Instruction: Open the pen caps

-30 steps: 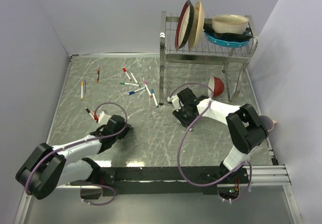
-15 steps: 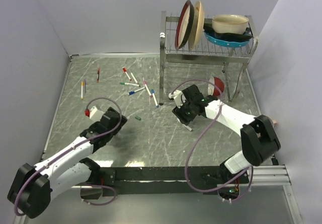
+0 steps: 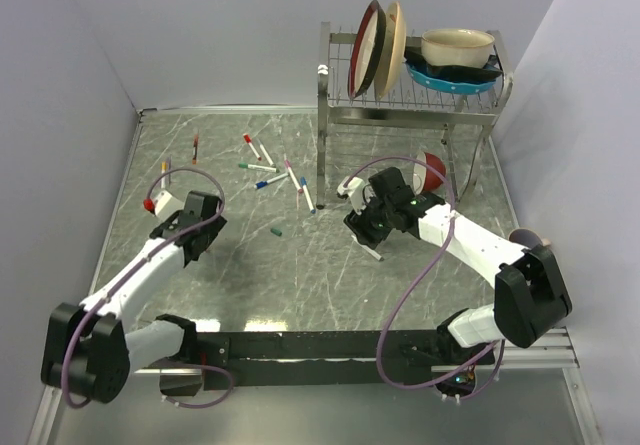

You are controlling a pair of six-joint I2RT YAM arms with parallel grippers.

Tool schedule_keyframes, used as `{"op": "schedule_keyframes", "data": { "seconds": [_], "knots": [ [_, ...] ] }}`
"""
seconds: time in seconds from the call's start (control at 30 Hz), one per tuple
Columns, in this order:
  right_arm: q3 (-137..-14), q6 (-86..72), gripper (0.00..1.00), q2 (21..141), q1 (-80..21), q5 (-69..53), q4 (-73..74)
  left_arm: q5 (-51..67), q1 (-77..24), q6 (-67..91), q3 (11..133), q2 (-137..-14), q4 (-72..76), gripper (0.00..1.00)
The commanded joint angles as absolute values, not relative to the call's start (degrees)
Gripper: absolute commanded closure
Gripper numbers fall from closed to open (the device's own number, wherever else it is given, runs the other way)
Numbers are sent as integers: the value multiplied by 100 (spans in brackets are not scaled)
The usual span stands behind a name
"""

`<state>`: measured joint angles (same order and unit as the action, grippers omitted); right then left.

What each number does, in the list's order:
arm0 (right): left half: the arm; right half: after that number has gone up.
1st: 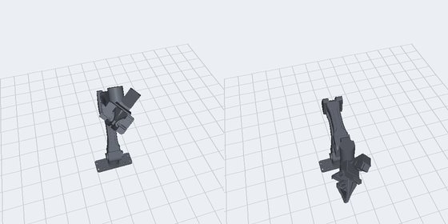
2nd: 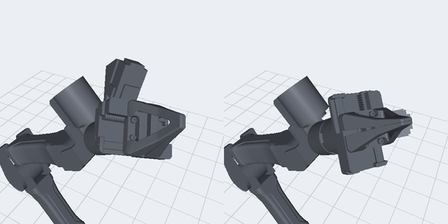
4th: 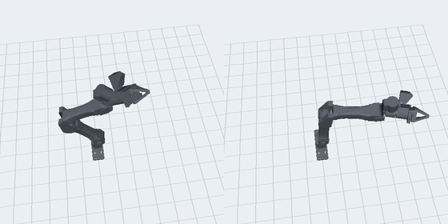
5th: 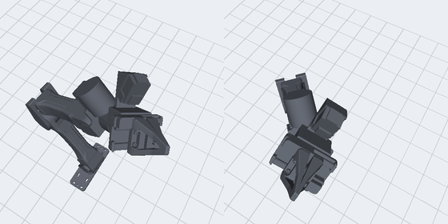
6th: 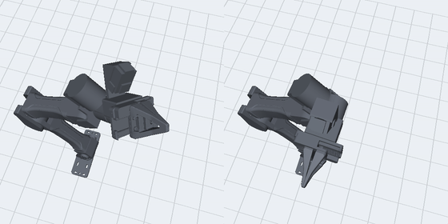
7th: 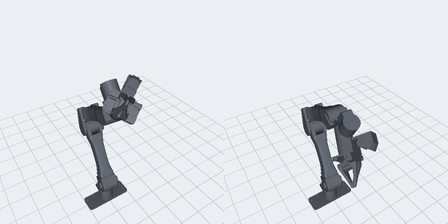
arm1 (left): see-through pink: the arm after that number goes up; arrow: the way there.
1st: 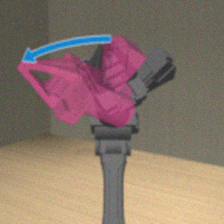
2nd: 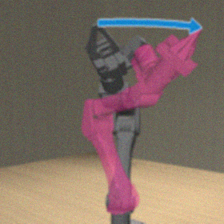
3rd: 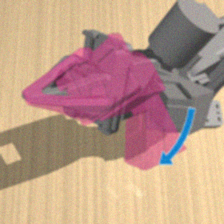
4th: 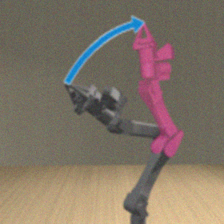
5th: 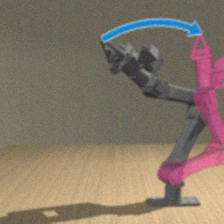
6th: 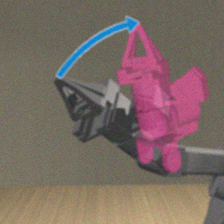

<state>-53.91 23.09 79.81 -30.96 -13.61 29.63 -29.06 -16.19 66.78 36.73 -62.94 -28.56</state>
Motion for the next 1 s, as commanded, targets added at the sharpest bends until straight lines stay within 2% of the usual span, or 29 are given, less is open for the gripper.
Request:
{"op": "schedule_keyframes", "data": {
  "seconds": [0.0, 0.17, 0.2, 0.37, 0.63, 0.8, 0.83, 0.97],
  "knots": [
    [-5361, 2382, 40, 7796, -3059, -1459, 2953, -3138, -1415, 6574, 3981, -6863, -3348, 27],
    [-5335, 2399, 40, 7726, -3067, -1503, 2953, -3059, -1327, 6434, 4061, -7180, -3165, 31],
    [-5335, 2408, 40, 7717, -3067, -1503, 2953, -3032, -1275, 6381, 4052, -7215, -3086, 34],
    [-5326, 2408, 40, 7664, -3059, -1538, 2953, -2883, -1160, 6223, 4096, -7567, -2953, 35],
    [-5282, 2443, 40, 7445, -3067, -1652, 2918, -2602, -1107, 5889, 4201, -8076, -2795, 47],
    [-5282, 2452, 40, 7374, -3067, -1749, 2953, -2558, -1099, 5783, 4394, -8419, -2971, 64],
    [-5282, 2452, 40, 7348, -3059, -1775, 2953, -2532, -1107, 5757, 4421, -8533, -3014, 64],
    [-5265, 2452, 40, 7207, -3067, -1907, 2944, -2470, -1099, 5661, 4465, -8605, -3015, 76]
  ]
}}
